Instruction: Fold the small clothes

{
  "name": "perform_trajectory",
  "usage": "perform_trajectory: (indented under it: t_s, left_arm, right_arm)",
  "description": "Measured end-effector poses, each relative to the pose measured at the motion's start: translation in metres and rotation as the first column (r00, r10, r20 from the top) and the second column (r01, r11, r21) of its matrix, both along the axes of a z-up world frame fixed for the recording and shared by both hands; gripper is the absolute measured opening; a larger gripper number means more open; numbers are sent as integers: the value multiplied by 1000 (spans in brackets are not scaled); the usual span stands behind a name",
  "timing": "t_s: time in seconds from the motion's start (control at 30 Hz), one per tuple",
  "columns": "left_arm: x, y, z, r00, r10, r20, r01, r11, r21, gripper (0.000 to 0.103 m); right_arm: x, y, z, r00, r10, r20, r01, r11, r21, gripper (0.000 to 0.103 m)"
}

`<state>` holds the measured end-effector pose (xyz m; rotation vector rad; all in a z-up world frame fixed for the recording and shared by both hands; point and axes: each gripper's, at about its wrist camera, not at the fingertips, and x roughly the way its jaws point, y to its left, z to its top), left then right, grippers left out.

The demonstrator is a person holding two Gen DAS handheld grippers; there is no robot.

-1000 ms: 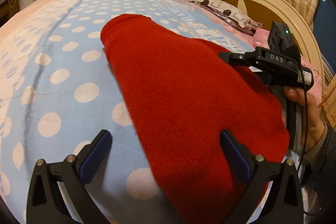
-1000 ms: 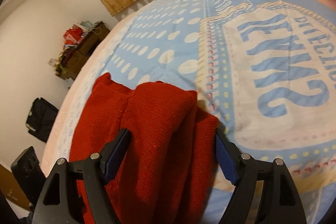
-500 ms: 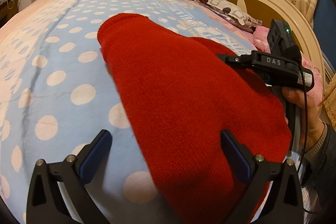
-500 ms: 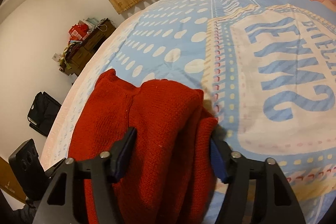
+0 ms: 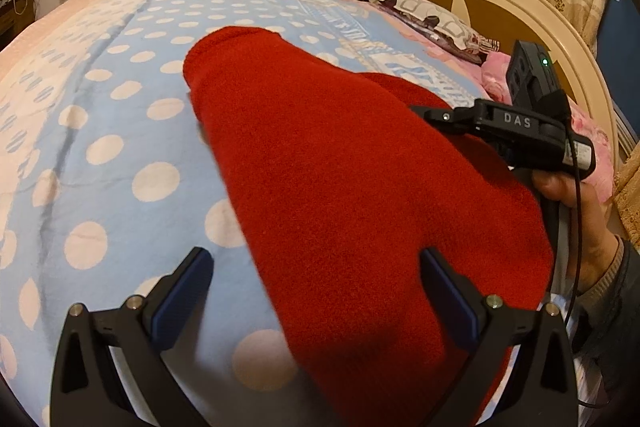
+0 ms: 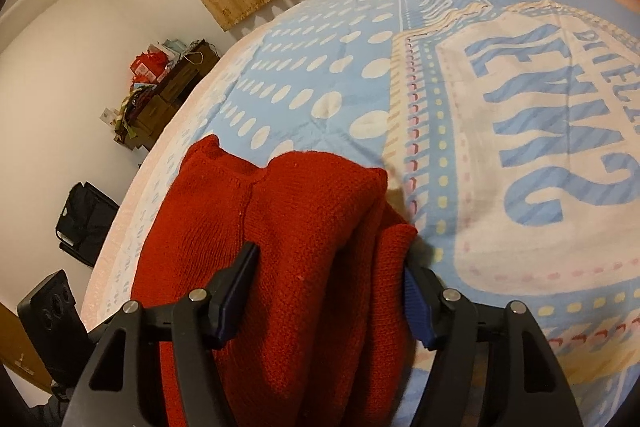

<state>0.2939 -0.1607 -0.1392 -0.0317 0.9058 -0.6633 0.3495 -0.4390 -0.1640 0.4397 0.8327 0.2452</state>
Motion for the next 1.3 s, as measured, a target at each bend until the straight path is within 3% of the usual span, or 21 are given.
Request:
perform_trajectory:
  t_s: [0.1, 0.3, 0.47, 0.6, 0.73, 1.0, 1.3]
  left_arm:
    - [0, -2, 1, 1000, -9, 2, 9, 1000, 1, 103]
    - [-2, -8, 1, 999, -46, 1, 46, 999, 8, 103]
    - [-11, -11, 8, 992, -118, 33, 118, 993, -4, 75]
    - [-15, -11, 16, 990, -125, 72, 125, 992, 11, 53]
    - [-20, -6, 28, 987, -129, 94, 126, 992, 27, 42]
    - [-34, 27, 61, 981, -109, 162, 105, 994, 33, 39]
    - [-58, 82, 94, 969, -51, 242, 37, 997, 64, 39]
  right_arm:
    - [0, -2, -2, 1000, 30, 3, -30, 998, 54, 50]
    - [1, -3, -5, 999, 40, 4, -40, 996, 85, 44]
    - [-3, 2, 2, 997, 69, 27, -71, 994, 88, 35]
    - [-9, 6, 11, 996, 64, 59, -69, 993, 97, 32]
    - [-16, 9, 21, 994, 59, 95, -72, 988, 136, 31]
    - [-28, 36, 38, 987, 101, 122, -127, 966, 226, 31]
    - [-28, 103, 49, 971, 172, 164, -214, 932, 292, 30]
